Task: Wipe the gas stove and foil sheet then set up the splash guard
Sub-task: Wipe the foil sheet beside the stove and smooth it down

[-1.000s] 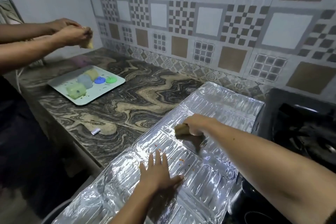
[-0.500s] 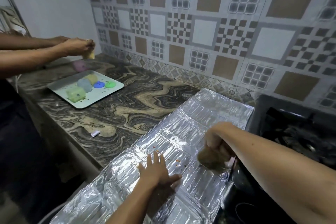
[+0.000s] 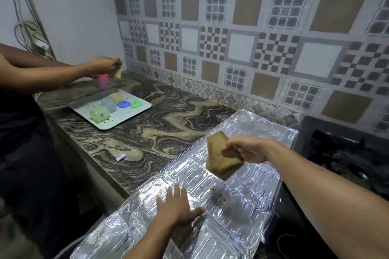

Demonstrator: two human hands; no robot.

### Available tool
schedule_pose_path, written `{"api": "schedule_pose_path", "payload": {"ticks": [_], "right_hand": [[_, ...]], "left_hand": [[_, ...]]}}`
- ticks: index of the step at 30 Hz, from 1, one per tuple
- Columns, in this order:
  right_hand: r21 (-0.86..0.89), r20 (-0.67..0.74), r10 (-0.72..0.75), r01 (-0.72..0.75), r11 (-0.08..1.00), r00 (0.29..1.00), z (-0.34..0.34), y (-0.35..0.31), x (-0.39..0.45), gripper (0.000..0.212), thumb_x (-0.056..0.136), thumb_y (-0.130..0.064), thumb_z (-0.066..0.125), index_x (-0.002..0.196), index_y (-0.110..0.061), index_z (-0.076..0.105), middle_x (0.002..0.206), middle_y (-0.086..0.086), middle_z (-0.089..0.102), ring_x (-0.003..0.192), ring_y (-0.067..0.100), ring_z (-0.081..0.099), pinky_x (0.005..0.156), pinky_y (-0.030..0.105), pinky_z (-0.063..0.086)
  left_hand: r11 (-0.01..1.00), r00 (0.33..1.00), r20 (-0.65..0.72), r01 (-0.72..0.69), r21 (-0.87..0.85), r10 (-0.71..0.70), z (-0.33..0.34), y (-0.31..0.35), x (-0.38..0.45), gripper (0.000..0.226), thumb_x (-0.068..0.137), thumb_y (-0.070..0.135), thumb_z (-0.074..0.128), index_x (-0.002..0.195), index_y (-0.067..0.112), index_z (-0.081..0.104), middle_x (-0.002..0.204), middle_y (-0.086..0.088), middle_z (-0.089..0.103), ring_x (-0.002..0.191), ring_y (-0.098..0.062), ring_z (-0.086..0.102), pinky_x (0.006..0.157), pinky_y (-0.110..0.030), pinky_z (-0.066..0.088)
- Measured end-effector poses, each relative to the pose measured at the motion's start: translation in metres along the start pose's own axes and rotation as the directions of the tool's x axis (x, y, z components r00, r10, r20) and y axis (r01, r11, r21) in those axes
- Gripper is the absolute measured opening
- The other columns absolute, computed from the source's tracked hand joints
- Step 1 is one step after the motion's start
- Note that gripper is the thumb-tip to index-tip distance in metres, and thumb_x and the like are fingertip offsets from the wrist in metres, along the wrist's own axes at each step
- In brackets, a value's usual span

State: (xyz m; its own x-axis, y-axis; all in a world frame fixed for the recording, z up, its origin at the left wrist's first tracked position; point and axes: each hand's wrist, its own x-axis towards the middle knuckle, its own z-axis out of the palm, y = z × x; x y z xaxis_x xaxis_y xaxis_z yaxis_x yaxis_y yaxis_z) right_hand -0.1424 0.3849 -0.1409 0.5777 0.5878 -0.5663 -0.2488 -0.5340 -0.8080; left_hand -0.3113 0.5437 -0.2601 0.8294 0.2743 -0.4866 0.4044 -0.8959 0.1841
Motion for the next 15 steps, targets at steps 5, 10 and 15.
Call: {"api": "schedule_pose_path", "payload": {"ticks": [5, 10, 15], "right_hand": [[-0.011, -0.124, -0.087, 0.086, 0.996, 0.988, 0.011, -0.005, 0.012, 0.025, 0.080, -0.001, 0.068, 0.099, -0.008, 0.053, 0.089, 0.010, 0.062, 0.082, 0.020, 0.062, 0.067, 0.026, 0.053], [-0.043, -0.223, -0.086, 0.078, 0.996, 0.971, 0.017, -0.007, 0.019, 0.019, 0.078, 0.013, 0.054, 0.080, -0.006, 0.049, 0.063, 0.010, 0.050, 0.057, 0.020, 0.052, 0.057, 0.033, 0.051], [-0.088, -0.273, -0.023, -0.001, 0.996, 0.962, 0.021, -0.011, 0.025, 0.023, 0.074, 0.009, 0.055, 0.097, 0.006, 0.056, 0.085, 0.019, 0.063, 0.079, 0.033, 0.065, 0.071, 0.041, 0.057]], "left_hand": [[1.000, 1.000, 0.003, 0.000, 0.004, 0.000, 0.002, 0.001, -0.001, 0.100, 0.085, 0.074, 0.037, 0.154, 0.013, -0.004, 0.160, -0.010, -0.019, 0.148, -0.032, -0.011, 0.116, -0.060, -0.001], [1.000, 1.000, 0.008, 0.004, 0.003, -0.004, 0.005, 0.001, 0.000, 0.104, 0.083, 0.075, 0.039, 0.153, 0.013, -0.006, 0.159, -0.010, -0.020, 0.148, -0.032, -0.013, 0.115, -0.061, -0.001], [1.000, 1.000, 0.001, -0.019, 0.013, 0.019, 0.008, -0.003, 0.000, 0.105, 0.083, 0.074, 0.041, 0.153, 0.014, -0.008, 0.159, -0.009, -0.021, 0.147, -0.032, -0.015, 0.114, -0.061, -0.003]]}}
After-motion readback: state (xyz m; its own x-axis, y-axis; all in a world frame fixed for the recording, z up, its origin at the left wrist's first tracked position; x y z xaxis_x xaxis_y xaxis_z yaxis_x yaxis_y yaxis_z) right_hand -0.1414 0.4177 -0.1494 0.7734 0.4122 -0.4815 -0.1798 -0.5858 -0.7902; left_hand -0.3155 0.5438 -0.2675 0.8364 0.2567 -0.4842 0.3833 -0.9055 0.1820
